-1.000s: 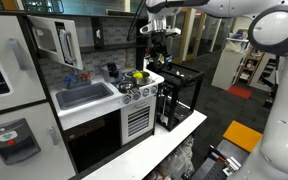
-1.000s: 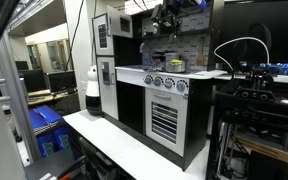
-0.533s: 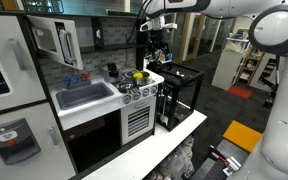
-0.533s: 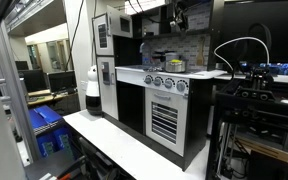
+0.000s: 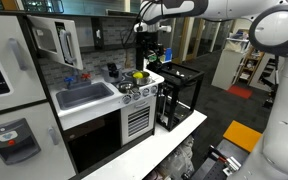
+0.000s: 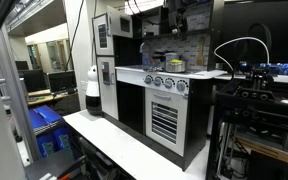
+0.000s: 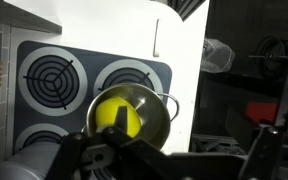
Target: Remove the yellow object from the silver pot and put it on the right cupboard
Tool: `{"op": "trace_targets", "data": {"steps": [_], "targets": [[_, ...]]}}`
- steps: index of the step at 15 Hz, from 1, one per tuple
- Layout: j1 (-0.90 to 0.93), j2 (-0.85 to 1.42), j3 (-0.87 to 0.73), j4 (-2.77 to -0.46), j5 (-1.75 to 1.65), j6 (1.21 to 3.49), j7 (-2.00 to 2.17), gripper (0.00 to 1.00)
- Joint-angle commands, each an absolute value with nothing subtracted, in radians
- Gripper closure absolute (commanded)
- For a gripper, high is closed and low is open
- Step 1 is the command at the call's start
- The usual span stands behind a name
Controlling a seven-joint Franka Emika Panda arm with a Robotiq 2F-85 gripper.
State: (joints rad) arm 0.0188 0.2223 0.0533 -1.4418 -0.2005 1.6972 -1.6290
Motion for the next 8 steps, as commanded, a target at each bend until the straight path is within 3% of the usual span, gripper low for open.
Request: {"op": "trace_targets", "data": {"steps": [1,8], "targets": [[0.006,0.198,0.055,-1.525,-0.171,1.804,-1.621,0.00],[0.013,0.209,0.059,-1.579,-0.167,1.932,-1.614,0.00]]}}
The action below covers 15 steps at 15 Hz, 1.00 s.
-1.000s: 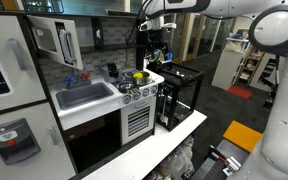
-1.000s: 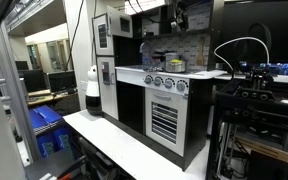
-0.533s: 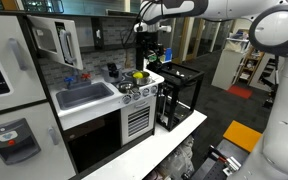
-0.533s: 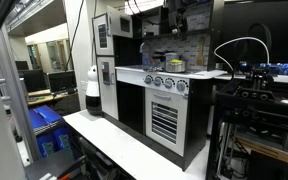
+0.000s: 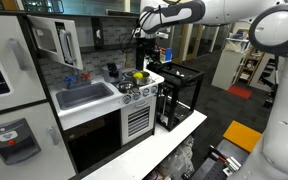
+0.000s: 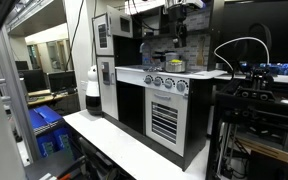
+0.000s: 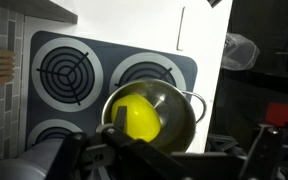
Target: Remove the yellow object from the silver pot and put it on the right cupboard
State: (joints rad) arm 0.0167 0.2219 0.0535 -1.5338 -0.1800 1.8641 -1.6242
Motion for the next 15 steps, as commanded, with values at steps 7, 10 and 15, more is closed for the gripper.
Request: {"op": "trace_targets", "data": {"steps": [7,10,15], "targets": [[0.019,0.221,0.067,-1.612,-0.153,2.004,-1.579,0.00],[0.020,0.225,0.071,-1.621,-0.146,2.025,-1.578,0.03],[0.019,0.233,0.075,-1.630,-0.135,2.051,-1.583,0.24]]}}
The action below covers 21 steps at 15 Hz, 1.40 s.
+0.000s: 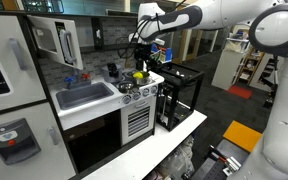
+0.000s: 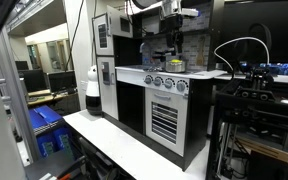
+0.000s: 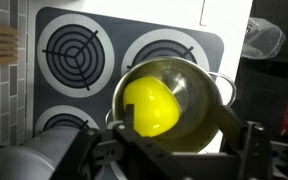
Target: Remove the yellow object from the silver pot and put it on the right cupboard
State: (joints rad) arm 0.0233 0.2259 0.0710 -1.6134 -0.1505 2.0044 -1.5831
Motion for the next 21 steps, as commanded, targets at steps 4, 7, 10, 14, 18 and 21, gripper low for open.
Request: {"op": "trace_targets", "data": {"steps": [4,7,10,14,18,21], "targets": [[0.017,0.251,0.073,-1.625,-0.138,2.055,-1.585,0.14],[0.015,0.276,0.073,-1.613,-0.140,2.060,-1.589,0.14],[0.013,0.297,0.075,-1.605,-0.139,2.073,-1.593,0.17],[0.013,0.312,0.078,-1.600,-0.138,2.081,-1.597,0.17],[0.013,0.313,0.079,-1.602,-0.137,2.087,-1.599,0.16],[0.014,0.312,0.081,-1.604,-0.134,2.088,-1.599,0.16]]}}
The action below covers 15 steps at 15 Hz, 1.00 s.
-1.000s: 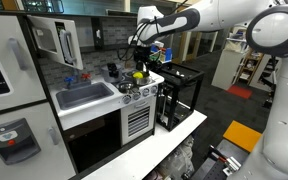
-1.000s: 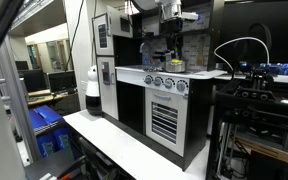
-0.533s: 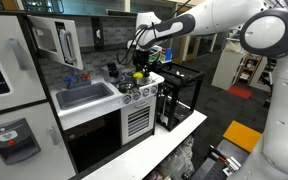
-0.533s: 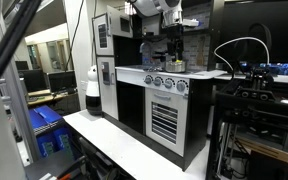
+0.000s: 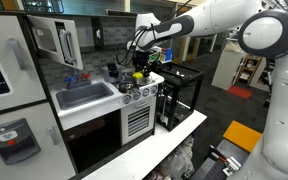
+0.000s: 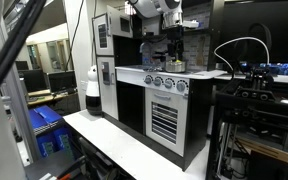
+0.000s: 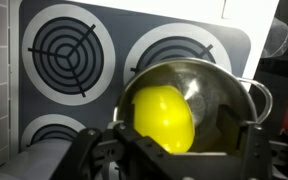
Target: Remove the yellow object from the silver pot and put it on the right cupboard
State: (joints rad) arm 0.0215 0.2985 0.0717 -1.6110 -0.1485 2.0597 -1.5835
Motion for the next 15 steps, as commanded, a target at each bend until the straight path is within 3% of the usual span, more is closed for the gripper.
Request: {"op": "trace_targets", "data": {"steps": [1,15], "targets": [[0.014,0.312,0.083,-1.605,-0.132,2.089,-1.601,0.16],[0.007,0.296,0.091,-1.656,-0.055,2.111,-1.604,0.16]]}}
